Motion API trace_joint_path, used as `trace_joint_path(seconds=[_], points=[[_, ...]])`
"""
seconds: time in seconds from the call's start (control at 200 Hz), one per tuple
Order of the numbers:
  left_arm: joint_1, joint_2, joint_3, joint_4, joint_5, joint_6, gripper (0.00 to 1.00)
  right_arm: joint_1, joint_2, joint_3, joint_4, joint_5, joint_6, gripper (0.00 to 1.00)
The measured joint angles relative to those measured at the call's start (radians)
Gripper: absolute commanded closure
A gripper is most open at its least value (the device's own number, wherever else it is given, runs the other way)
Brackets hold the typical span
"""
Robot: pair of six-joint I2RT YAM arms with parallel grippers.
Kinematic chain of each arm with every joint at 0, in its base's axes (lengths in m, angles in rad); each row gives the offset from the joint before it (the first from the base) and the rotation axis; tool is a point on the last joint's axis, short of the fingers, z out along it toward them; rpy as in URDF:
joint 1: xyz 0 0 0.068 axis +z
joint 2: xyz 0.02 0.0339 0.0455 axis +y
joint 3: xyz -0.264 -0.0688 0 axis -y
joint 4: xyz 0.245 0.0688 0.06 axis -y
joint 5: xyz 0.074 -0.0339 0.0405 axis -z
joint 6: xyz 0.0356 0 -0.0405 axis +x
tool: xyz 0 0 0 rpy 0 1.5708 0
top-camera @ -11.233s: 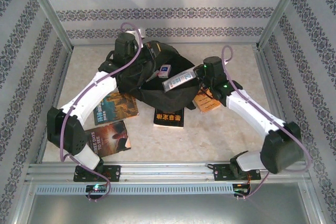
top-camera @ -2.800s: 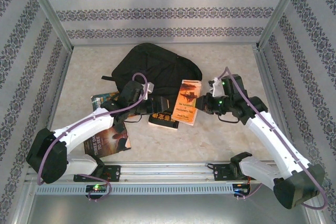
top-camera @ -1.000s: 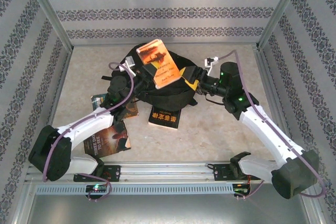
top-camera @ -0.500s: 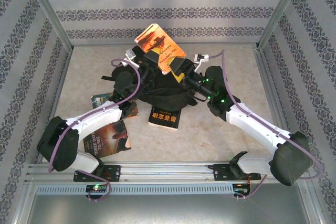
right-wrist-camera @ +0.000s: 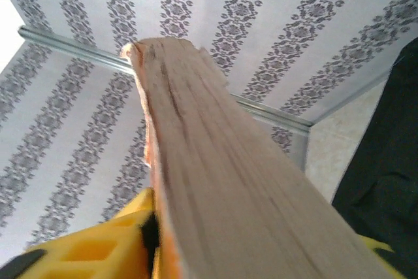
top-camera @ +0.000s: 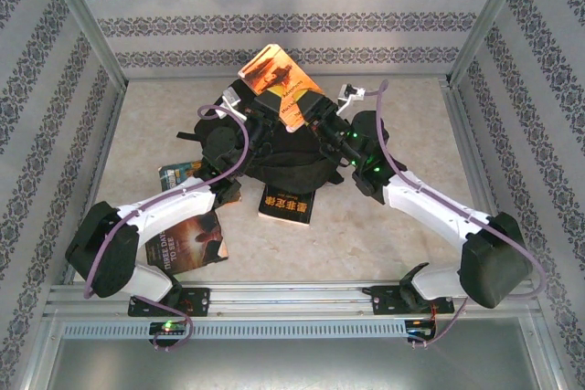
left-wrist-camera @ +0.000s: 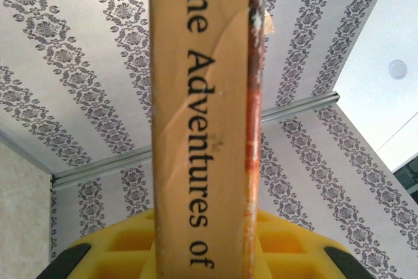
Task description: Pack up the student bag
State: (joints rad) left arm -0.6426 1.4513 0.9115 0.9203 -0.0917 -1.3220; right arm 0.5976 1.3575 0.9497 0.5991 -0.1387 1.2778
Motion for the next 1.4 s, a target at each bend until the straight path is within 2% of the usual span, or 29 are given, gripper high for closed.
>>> trace_joint_path(seconds=[0.115,0.155,0.23,0.33,0.45,0.55,0.654,0.854,1.004,1.204,1.399], points=[[0.000,0.011,0.000,0.000,-0.012,-0.009,1.00,-0.001,0.003,0.001,0.019,0.000,0.008,0.92],[0.000,0.011,0.000,-0.002,-0.014,-0.013,0.94,-0.005,0.003,0.001,0.019,-0.004,0.004,0.97],[-0.001,0.010,0.000,-0.010,-0.014,-0.019,0.77,-0.011,-0.002,-0.001,0.007,-0.008,0.000,1.00],[-0.005,0.008,0.000,-0.056,0.002,-0.010,0.60,-0.029,-0.049,-0.029,-0.054,-0.011,-0.022,1.00],[0.018,-0.022,0.008,-0.195,0.058,0.049,0.52,-0.112,-0.187,-0.088,-0.211,0.012,-0.079,1.00],[0.050,-0.037,0.093,-0.397,0.128,0.176,0.48,-0.197,-0.314,-0.131,-0.355,0.034,-0.135,1.00],[0.064,-0.013,0.275,-0.645,0.204,0.370,0.41,-0.264,-0.429,-0.180,-0.483,0.040,-0.180,1.00],[0.062,0.169,0.656,-1.095,0.367,0.821,0.33,-0.362,-0.571,-0.211,-0.756,0.033,-0.255,1.00],[0.060,0.293,0.748,-1.335,0.439,1.075,0.27,-0.427,-0.636,-0.211,-0.935,0.030,-0.299,1.00],[0.048,0.421,0.830,-1.533,0.503,1.264,0.23,-0.488,-0.684,-0.210,-1.141,0.039,-0.333,1.00],[0.026,0.475,0.877,-1.616,0.570,1.356,0.22,-0.511,-0.688,-0.209,-1.229,0.041,-0.336,1.00]])
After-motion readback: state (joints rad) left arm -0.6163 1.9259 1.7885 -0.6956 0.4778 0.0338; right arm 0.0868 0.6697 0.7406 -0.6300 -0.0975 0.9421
